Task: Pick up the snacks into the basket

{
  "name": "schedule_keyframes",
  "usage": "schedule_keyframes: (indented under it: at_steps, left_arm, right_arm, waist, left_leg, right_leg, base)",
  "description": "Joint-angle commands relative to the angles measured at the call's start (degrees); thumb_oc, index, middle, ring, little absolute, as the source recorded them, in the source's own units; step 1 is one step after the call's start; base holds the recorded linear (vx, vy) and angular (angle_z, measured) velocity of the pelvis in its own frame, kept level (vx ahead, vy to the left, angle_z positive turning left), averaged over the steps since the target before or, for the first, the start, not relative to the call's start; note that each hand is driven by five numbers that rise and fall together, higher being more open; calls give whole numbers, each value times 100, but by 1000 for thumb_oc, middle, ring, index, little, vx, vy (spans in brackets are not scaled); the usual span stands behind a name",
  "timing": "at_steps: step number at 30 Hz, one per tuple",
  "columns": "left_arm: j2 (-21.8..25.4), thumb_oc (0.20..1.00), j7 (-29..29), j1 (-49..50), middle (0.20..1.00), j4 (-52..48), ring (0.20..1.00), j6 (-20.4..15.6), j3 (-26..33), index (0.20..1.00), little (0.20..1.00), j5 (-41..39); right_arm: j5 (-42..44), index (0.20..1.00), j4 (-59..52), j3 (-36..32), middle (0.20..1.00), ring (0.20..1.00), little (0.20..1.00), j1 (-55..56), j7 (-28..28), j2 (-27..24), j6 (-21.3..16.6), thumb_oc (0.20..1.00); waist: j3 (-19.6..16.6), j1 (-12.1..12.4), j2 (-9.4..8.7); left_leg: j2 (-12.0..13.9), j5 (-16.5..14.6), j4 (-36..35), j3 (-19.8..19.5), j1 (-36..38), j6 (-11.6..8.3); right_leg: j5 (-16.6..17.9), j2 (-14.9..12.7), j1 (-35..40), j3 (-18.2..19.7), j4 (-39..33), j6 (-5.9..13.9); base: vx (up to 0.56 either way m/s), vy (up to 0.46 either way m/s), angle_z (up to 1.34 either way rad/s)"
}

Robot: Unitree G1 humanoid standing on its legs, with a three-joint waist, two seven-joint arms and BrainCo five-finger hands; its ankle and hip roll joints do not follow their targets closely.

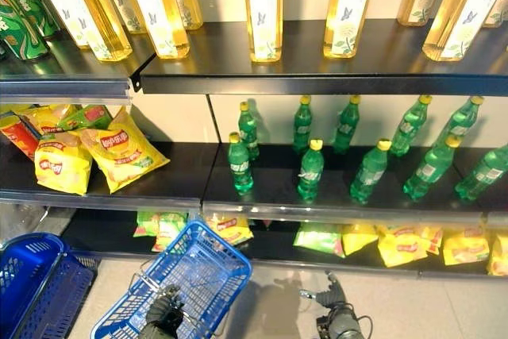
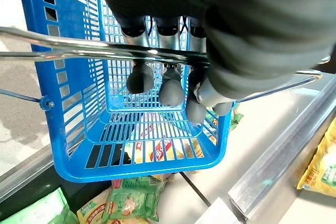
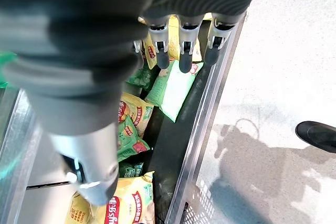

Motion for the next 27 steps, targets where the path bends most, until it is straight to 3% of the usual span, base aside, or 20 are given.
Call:
schedule_keyframes:
  at_steps: [1, 20, 27]
  left_arm:
    - [228, 200, -184, -509, 200, -86, 200, -351, 26, 200, 200, 257]
    - [241, 200, -85, -601, 200, -210, 200, -373, -36, 200, 200, 321]
    - [271, 200, 43, -503, 200, -779, 200, -405, -31, 200, 200, 259]
  right_arm:
    - [-106, 1000, 356, 161, 1000, 1000, 1000, -454, 7, 154, -37, 1000]
    - [-84, 1000, 407, 184, 1000, 1000, 1000, -547, -48, 175, 0, 1000]
    - [-182, 1000, 148, 130, 1000, 1000, 1000, -486, -202, 135, 33, 1000]
  waist:
    - [95, 104, -424]
    - [147, 94, -400]
    - [256, 119, -394]
  left_leg:
    - [-159, -7, -13, -24, -164, 100]
    - [-217, -23, -13, -9, -202, 120]
    - [-276, 3, -13, -60, -191, 177]
  right_leg:
    - [-116, -204, 185, 44, 60, 222]
    - [-99, -222, 136, 63, 60, 240]
    - [-128, -260, 178, 58, 187, 237]
  base:
    - [0, 0, 0]
    - [0, 0, 0]
    - [19, 4, 0]
